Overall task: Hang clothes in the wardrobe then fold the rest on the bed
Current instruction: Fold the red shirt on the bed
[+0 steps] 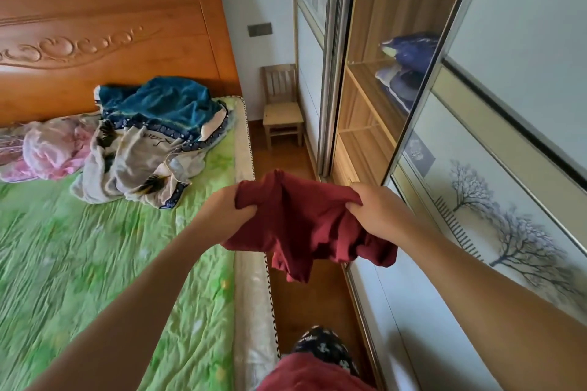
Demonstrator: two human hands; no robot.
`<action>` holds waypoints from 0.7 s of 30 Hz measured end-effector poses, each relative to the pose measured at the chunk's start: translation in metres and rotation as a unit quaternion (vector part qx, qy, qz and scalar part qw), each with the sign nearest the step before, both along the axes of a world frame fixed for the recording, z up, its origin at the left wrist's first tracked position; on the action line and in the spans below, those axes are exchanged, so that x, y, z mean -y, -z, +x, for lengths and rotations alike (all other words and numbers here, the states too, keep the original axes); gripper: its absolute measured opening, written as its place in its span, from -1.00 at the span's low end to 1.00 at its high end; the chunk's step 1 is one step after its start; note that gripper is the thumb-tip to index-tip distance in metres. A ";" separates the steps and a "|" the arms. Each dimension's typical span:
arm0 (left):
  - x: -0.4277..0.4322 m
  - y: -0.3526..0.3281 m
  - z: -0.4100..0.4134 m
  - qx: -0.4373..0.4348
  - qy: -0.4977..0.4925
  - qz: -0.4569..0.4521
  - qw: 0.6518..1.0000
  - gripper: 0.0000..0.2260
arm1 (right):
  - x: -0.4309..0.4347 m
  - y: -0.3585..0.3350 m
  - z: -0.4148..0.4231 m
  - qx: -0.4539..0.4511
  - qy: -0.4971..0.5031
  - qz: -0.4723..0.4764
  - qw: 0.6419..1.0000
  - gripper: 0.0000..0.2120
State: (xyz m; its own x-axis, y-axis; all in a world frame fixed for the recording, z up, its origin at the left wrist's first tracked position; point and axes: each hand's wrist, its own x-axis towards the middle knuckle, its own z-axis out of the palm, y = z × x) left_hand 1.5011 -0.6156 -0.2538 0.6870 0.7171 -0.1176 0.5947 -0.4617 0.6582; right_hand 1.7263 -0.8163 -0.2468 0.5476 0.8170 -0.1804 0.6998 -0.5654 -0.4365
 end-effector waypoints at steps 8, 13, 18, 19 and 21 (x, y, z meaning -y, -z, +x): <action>-0.100 0.004 0.075 -0.024 0.065 -0.025 0.997 -0.73 | -0.059 0.002 0.064 0.008 0.027 0.004 1.000 -0.93; -0.186 0.007 0.164 -0.032 0.160 -0.053 0.985 -0.71 | -0.122 0.011 0.116 -0.026 0.079 -0.007 0.997 -0.76; -0.264 -0.005 0.246 -0.049 0.219 -0.021 0.974 -0.49 | -0.174 0.009 0.160 -0.061 0.147 -0.016 0.987 -0.73; -0.275 -0.008 0.260 -0.056 0.230 -0.021 0.971 -0.57 | -0.183 0.007 0.168 -0.061 0.158 -0.014 0.986 -0.74; -0.293 -0.014 0.288 -0.054 0.259 -0.002 0.964 -0.70 | -0.198 0.001 0.183 -0.072 0.178 -0.004 0.981 -0.80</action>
